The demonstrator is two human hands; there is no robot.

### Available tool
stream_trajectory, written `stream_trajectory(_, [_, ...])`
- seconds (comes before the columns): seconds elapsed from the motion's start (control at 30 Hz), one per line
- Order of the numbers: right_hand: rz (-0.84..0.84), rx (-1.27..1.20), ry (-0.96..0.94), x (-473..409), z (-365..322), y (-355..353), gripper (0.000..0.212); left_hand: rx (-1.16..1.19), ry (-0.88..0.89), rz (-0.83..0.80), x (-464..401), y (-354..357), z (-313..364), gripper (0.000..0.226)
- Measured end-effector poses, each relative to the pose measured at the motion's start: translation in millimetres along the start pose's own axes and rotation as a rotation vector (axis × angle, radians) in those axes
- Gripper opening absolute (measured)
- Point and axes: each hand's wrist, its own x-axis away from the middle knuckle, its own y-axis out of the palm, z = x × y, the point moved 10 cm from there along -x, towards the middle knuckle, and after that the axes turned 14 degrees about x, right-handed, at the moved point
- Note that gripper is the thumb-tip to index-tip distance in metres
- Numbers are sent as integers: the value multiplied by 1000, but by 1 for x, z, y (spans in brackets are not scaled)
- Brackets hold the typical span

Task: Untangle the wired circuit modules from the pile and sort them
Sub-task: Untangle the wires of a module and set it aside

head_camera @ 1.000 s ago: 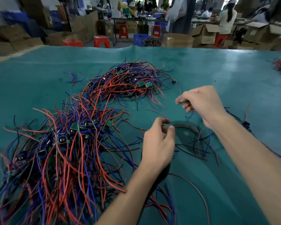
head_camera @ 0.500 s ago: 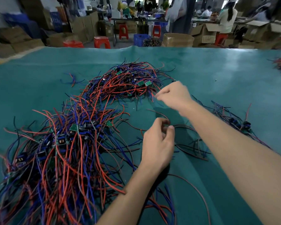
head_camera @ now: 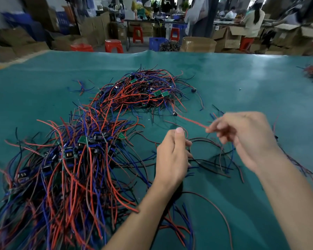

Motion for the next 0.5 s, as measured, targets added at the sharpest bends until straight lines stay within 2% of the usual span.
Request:
stream_trajectory(0.1, [-197, 55, -32, 24, 11, 21, 19, -12, -14, -5, 0, 0, -2, 38])
stream_trajectory(0.2, [-382, 101, -57, 32, 20, 43, 18, -81, -21, -11, -4, -1, -5, 20])
stream_trajectory(0.27, [-441, 117, -72, 32, 24, 52, 18, -93, -41, -25, -5, 0, -7, 11])
stream_trajectory(0.33, [-397, 173, -52, 27, 33, 51, 19, -134, -29, -35, -4, 2, -6, 11])
stream_trajectory(0.43, [-60, 313, -8, 9, 47, 17, 19, -228, 45, -87, -2, 9, 2, 11])
stream_trajectory(0.5, [23, 201, 39, 5, 52, 8, 18, -272, 90, -154, 2, 16, 6, 8])
